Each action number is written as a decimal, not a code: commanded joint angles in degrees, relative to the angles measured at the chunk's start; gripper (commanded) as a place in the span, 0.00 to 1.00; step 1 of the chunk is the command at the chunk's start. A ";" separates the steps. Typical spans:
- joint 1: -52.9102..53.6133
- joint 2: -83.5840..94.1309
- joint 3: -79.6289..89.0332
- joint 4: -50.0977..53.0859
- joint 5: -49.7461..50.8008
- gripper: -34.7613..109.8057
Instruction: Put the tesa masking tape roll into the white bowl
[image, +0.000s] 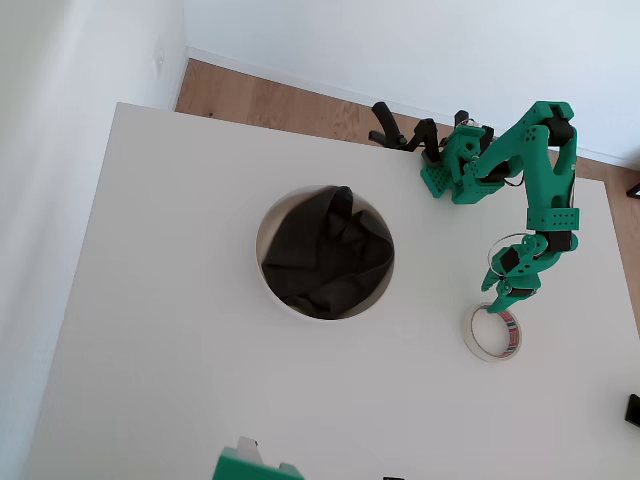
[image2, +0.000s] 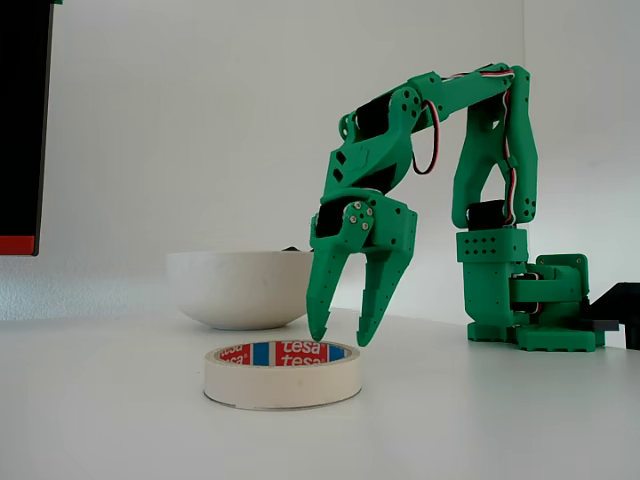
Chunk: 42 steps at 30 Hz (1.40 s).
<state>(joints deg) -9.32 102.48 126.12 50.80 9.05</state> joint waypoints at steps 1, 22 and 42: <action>-1.23 0.26 -4.57 0.44 0.97 0.35; -4.22 -13.71 -16.08 5.71 2.11 0.18; -3.43 5.45 -30.41 18.98 5.27 0.18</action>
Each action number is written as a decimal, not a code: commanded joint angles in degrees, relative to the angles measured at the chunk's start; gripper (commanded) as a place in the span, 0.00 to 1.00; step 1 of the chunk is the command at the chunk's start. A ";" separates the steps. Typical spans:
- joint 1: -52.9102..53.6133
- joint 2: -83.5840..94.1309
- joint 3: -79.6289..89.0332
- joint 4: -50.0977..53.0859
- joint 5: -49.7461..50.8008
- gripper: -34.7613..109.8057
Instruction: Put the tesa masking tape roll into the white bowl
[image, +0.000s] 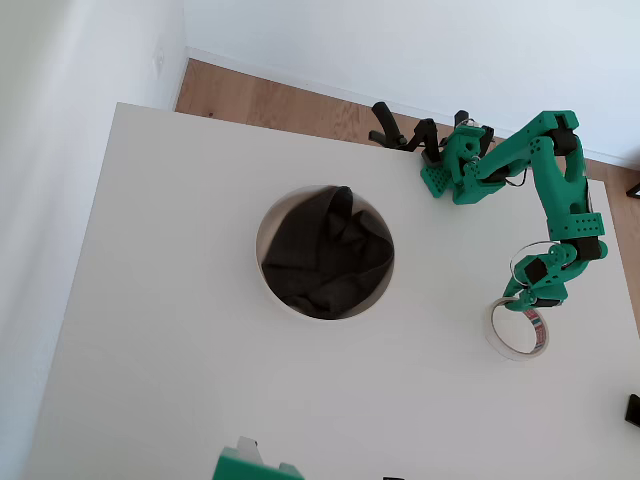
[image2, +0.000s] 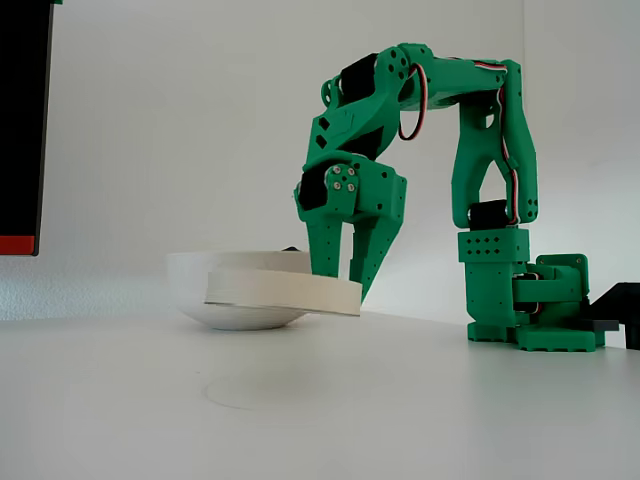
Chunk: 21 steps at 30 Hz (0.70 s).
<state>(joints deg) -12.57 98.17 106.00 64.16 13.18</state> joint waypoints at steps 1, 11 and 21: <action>0.53 11.51 -13.01 7.65 1.14 0.18; 28.74 17.31 -43.51 24.08 -6.33 0.18; 67.32 11.51 -48.87 16.52 -12.04 0.18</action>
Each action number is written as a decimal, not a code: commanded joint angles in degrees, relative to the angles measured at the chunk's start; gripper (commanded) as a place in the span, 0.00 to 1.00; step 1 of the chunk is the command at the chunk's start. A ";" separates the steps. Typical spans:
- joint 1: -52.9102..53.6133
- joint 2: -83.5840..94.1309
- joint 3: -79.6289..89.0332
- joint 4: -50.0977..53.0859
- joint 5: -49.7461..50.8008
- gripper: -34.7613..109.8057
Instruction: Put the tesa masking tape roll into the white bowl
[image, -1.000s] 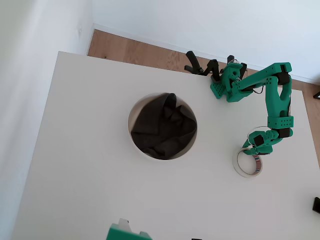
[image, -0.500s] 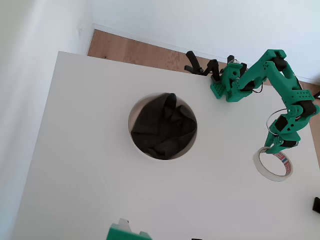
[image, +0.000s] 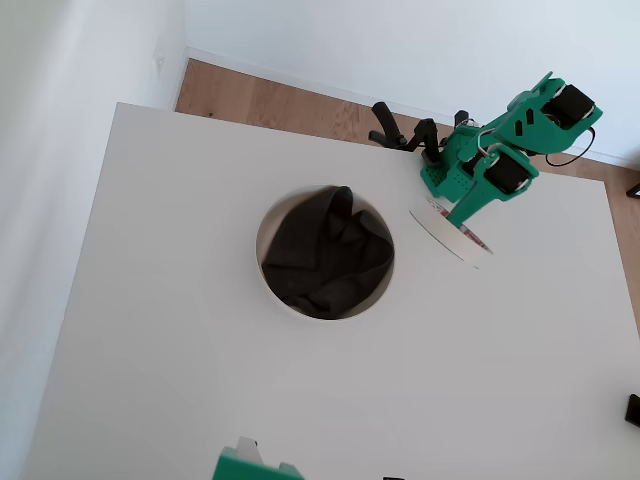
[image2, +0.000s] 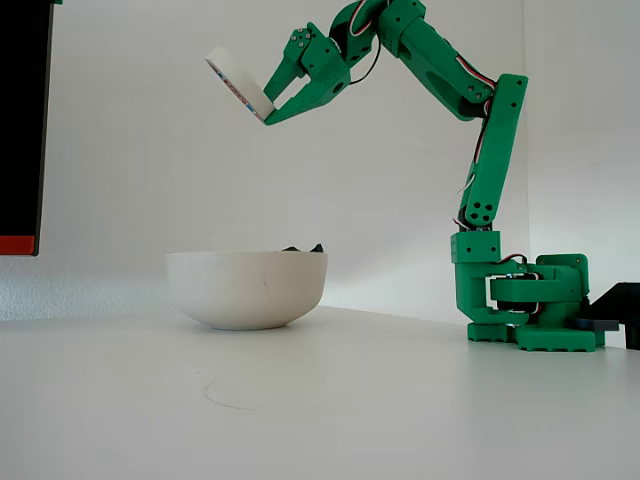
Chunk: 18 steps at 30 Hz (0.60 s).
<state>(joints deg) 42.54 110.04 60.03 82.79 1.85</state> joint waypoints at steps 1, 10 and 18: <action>14.33 -2.81 -2.72 -2.29 -1.05 0.18; 19.51 -30.85 -2.02 -8.70 -4.13 0.18; 16.88 -39.81 -2.20 -14.50 -4.22 0.18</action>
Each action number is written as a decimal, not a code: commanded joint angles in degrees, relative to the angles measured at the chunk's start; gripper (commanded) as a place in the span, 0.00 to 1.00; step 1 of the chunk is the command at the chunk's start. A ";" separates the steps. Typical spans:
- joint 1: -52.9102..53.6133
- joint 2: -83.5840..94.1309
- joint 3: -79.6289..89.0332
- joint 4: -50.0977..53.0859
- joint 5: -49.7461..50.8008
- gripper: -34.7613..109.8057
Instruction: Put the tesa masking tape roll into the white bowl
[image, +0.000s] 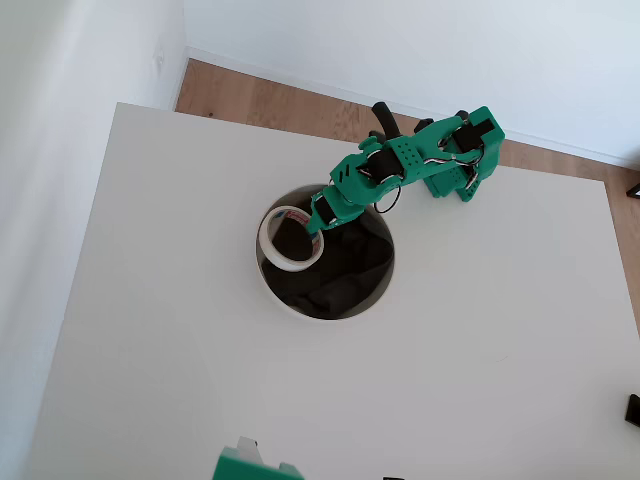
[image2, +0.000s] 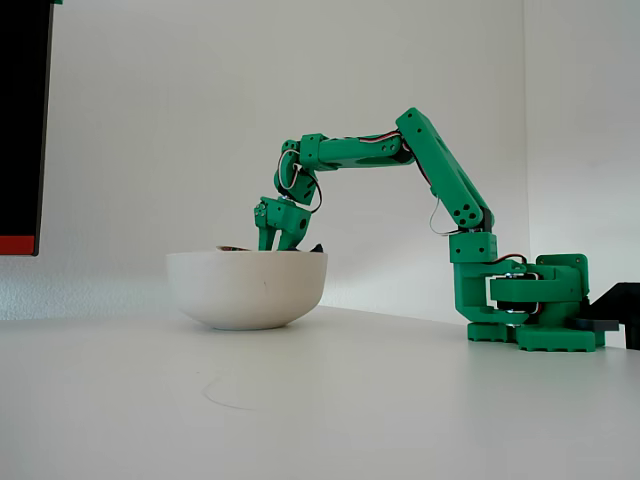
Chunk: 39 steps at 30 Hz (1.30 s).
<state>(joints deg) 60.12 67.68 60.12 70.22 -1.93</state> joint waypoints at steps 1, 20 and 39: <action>-1.23 2.46 -2.29 -2.20 -0.35 0.18; -5.71 0.18 -2.46 -2.02 2.11 0.29; -5.80 3.43 -3.52 -6.06 5.80 0.18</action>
<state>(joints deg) 53.53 65.04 60.03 65.13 2.46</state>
